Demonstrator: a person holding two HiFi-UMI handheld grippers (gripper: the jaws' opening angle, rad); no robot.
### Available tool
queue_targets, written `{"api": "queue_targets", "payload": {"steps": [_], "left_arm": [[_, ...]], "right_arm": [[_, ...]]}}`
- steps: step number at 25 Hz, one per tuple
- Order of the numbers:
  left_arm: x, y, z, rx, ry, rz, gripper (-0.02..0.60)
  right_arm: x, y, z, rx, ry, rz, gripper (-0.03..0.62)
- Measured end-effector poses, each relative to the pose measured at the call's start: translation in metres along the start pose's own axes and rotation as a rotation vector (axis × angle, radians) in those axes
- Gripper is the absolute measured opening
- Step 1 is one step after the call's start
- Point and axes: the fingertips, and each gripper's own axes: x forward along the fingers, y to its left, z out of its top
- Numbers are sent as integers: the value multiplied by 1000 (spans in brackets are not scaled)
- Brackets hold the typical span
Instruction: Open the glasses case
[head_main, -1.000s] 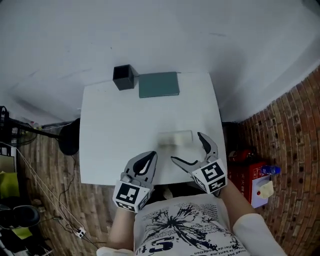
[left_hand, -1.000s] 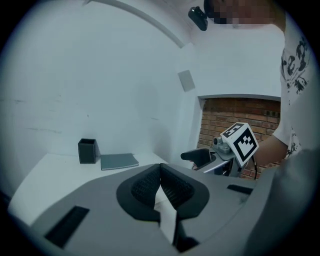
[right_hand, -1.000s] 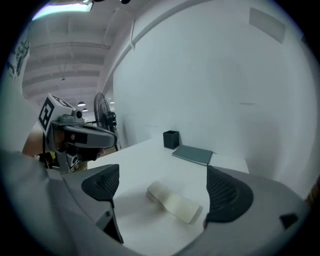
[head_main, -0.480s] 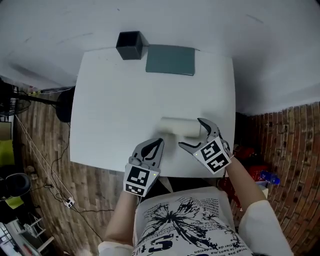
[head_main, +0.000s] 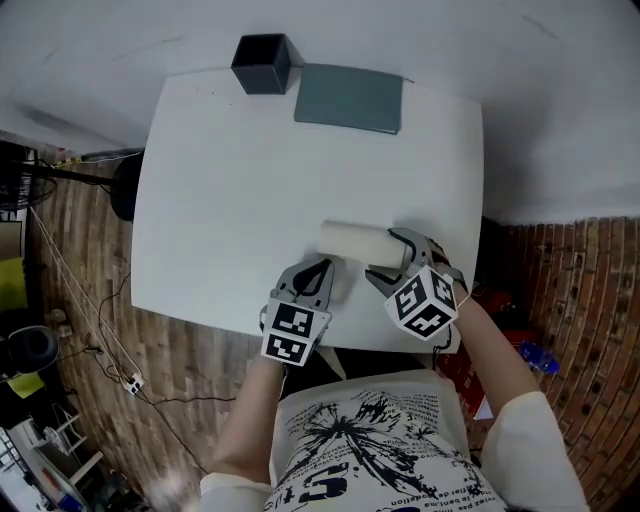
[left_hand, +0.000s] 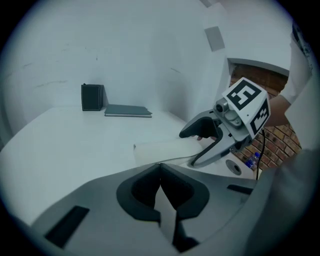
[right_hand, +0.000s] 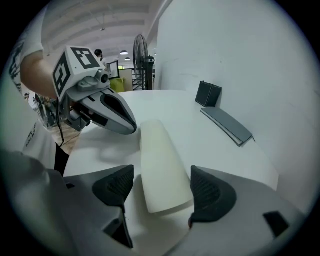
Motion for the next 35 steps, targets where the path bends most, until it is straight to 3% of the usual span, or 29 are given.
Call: {"api": "queue_targets", "payload": {"steps": [6, 17, 26, 30, 35], "left_arm": [[13, 8, -11, -4, 71, 64, 14], [12, 8, -12, -74, 94, 29, 14], [11, 5, -10, -94, 97, 20, 14], [11, 5, -9, -91, 97, 21, 14], [12, 9, -9, -96, 95, 21, 14]], "right_arm": [[0, -6, -4, -77, 19, -30, 311], [-6, -5, 1, -27, 18, 19, 302], [-22, -17, 17, 11, -37, 6, 176], [-25, -29, 25, 29, -61, -51, 107], [-18, -46, 31, 6, -50, -93, 68]]}}
